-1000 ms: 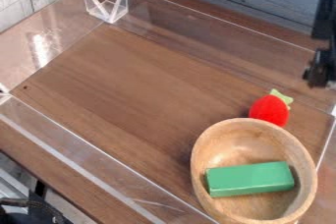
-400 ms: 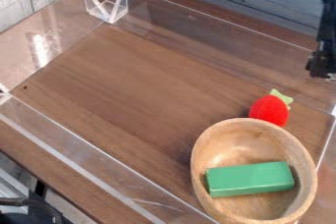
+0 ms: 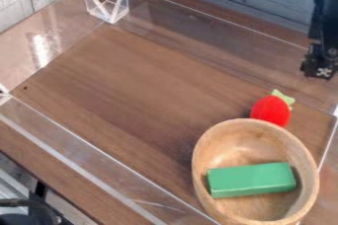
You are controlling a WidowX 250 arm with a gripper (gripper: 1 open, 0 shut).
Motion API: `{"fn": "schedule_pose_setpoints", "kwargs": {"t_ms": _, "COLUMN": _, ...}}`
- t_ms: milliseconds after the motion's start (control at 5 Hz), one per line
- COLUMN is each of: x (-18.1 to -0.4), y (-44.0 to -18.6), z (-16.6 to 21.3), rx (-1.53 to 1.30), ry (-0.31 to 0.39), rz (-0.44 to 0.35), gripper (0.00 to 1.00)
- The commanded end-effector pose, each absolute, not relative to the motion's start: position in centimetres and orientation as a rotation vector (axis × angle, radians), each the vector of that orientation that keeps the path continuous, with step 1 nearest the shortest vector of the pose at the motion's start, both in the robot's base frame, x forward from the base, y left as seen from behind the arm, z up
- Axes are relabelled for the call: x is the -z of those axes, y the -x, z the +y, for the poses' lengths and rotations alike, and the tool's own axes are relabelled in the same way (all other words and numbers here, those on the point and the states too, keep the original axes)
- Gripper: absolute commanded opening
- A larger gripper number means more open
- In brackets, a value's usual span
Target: Put the green block in the brown bowl
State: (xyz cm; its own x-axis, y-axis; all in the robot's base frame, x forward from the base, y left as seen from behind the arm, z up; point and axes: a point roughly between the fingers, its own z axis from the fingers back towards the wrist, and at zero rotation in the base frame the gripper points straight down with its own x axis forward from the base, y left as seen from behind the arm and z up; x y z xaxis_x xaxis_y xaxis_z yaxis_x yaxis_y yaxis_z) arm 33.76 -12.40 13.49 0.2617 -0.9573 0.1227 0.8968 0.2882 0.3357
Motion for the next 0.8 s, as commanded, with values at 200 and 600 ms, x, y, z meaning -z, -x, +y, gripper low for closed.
{"fn": "schedule_pose_setpoints", "kwargs": {"t_ms": 200, "x": -14.9, "y": -34.4, "z": -9.9, "rx": 1.251, "ry": -0.223, "rz": -0.396, "gripper": 1.0}}
{"fn": "schedule_pose_setpoints", "kwargs": {"t_ms": 600, "x": -15.5, "y": -34.9, "z": -8.9, "rx": 1.188, "ry": -0.223, "rz": -0.396, "gripper": 1.0}}
